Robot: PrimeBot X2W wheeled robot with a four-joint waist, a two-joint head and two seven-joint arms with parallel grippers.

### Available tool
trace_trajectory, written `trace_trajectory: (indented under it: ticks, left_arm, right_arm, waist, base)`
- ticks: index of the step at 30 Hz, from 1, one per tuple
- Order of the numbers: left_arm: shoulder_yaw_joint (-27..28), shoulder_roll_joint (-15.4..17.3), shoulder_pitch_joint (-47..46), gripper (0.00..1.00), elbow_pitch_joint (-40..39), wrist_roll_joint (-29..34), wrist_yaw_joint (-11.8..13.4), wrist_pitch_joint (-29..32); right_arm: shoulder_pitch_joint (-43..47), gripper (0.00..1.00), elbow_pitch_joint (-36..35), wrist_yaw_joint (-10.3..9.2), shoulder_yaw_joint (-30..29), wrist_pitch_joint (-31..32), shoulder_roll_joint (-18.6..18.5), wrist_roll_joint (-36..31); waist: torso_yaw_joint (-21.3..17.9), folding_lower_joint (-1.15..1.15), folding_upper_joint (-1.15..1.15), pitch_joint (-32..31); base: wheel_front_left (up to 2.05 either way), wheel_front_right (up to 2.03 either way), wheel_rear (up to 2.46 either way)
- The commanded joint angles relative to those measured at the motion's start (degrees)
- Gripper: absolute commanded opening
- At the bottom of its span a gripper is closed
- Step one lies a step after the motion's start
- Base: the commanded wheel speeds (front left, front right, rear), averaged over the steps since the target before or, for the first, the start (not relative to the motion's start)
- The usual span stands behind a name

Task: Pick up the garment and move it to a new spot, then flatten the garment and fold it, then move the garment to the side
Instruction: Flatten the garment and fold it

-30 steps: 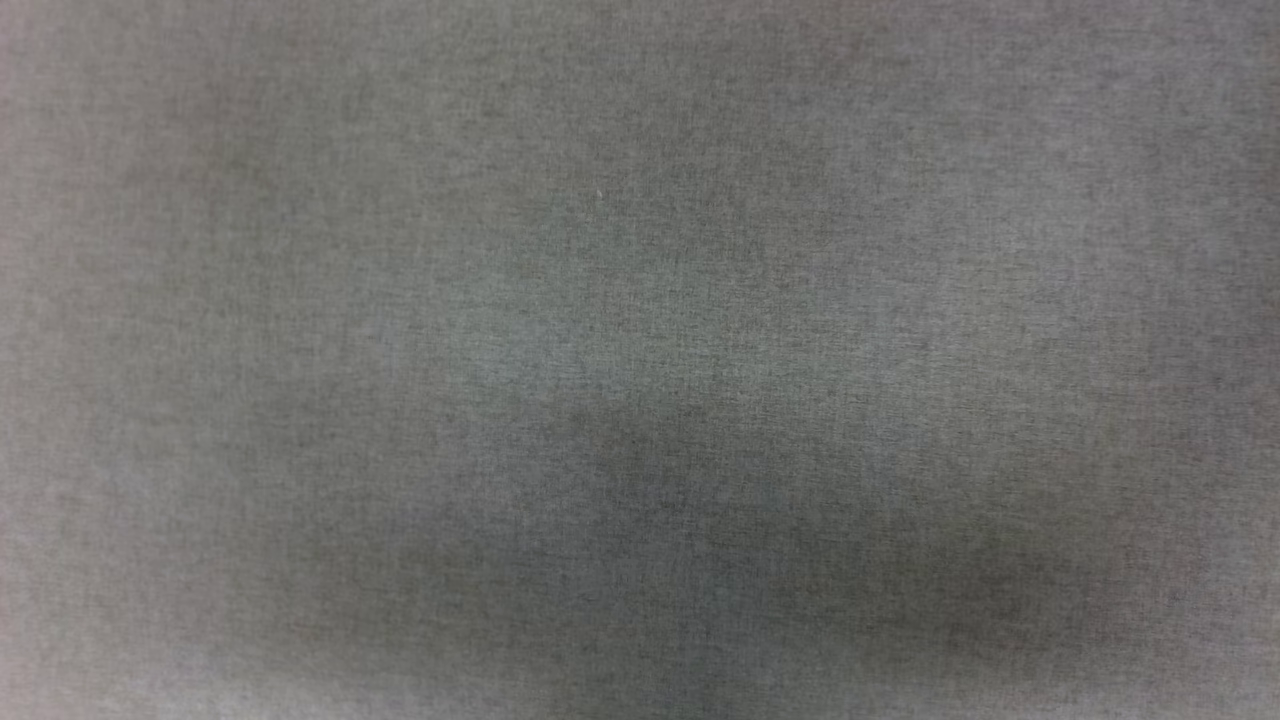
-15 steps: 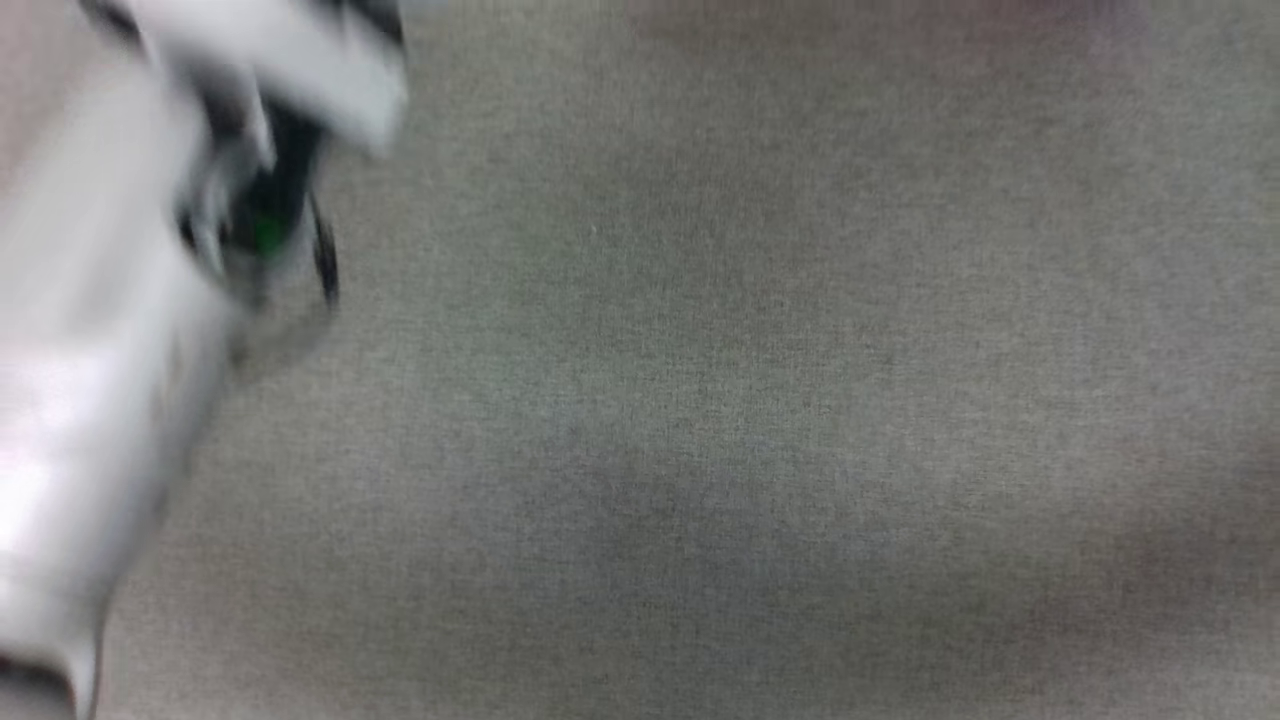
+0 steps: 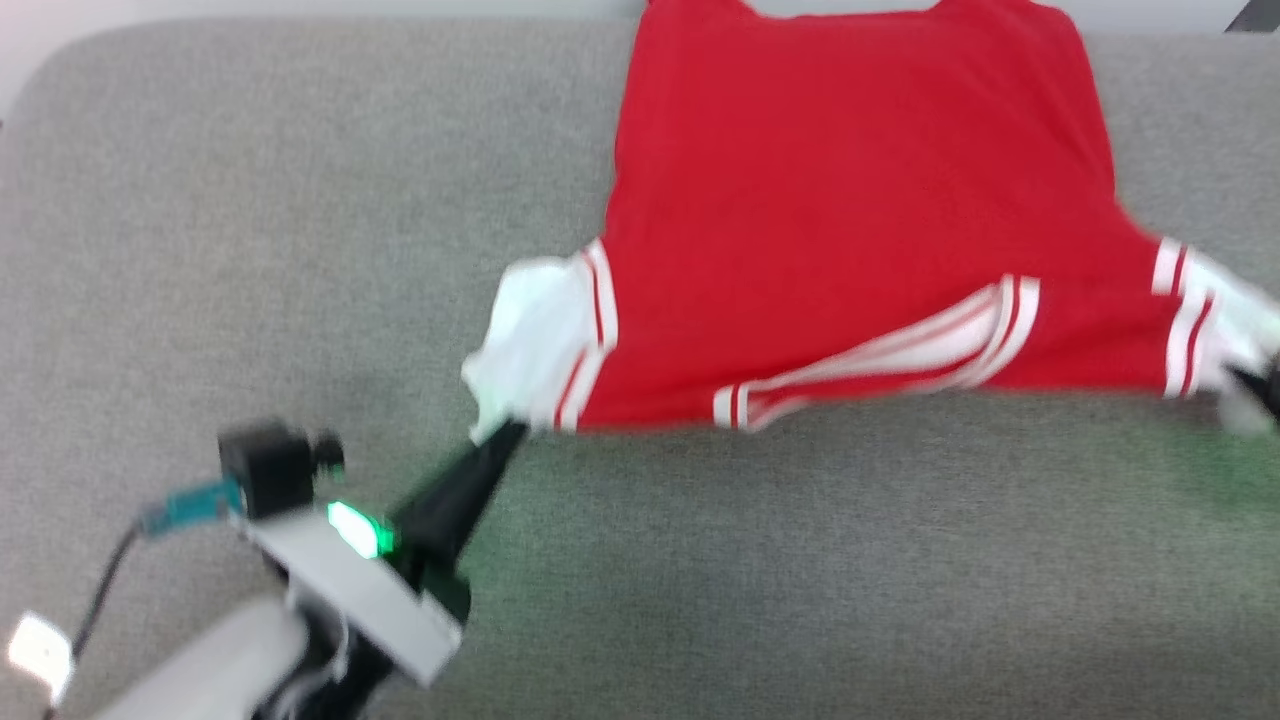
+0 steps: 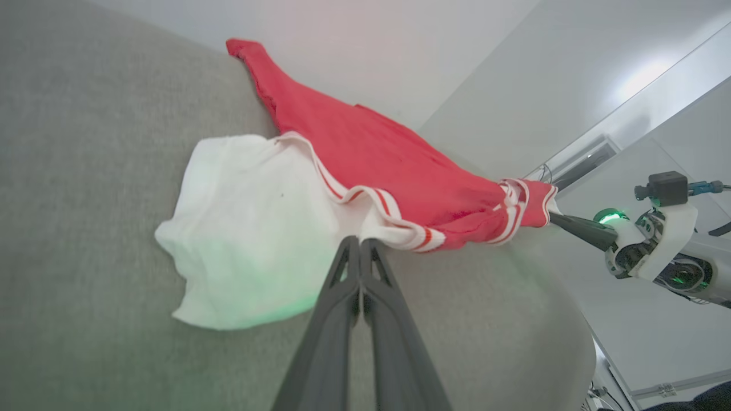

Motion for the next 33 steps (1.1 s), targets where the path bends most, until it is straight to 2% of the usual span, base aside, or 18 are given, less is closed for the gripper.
trace_trajectory:
  ticks: [1, 12, 23, 27, 33]
  left_arm:
    - [-0.39, 1.01, 2.39, 0.0, -1.09, -0.57, -0.1, -0.05]
    - [-6.22, 8.58, 15.56, 0.0, -8.85, -2.22, -0.01, 0.05]
    - [-8.41, 13.26, 22.25, 0.0, -17.59, -2.6, 5.11, 0.95]
    - [-8.91, 11.19, 19.08, 0.0, -16.91, -0.77, 5.7, 2.86]
    - [-10.19, 5.09, 13.71, 0.0, -8.84, -1.64, 2.3, 6.85]
  right_arm:
    - [2.12, 0.0, -1.21, -0.12, 0.22, 0.14, -0.82, 1.18]
    - [14.03, 0.0, -9.5, -0.12, 2.94, 2.41, -4.22, 4.7]
    - [18.94, 0.0, -14.64, -0.12, 2.63, 2.44, -8.98, 6.36]
    - [18.45, 0.0, -13.77, -0.12, 2.0, 3.18, -8.25, 4.21]
    - [16.93, 0.0, -10.23, -0.11, 3.33, 7.37, -1.49, 0.04]
  waist:
    - [-0.7, 0.0, 0.0, -1.85]
    - [-1.21, 0.0, 0.0, -4.98]
    - [-0.94, 0.0, 0.0, -5.08]
    - [-0.49, 0.0, 0.0, -4.55]
    - [-0.33, 0.0, 0.0, -3.52]
  base:
    - [0.0, 0.0, 0.0]
    - [0.0, 0.0, 0.0]
    - [0.0, 0.0, 0.0]
    - [0.0, 0.0, 0.0]
    - [0.0, 0.0, 0.0]
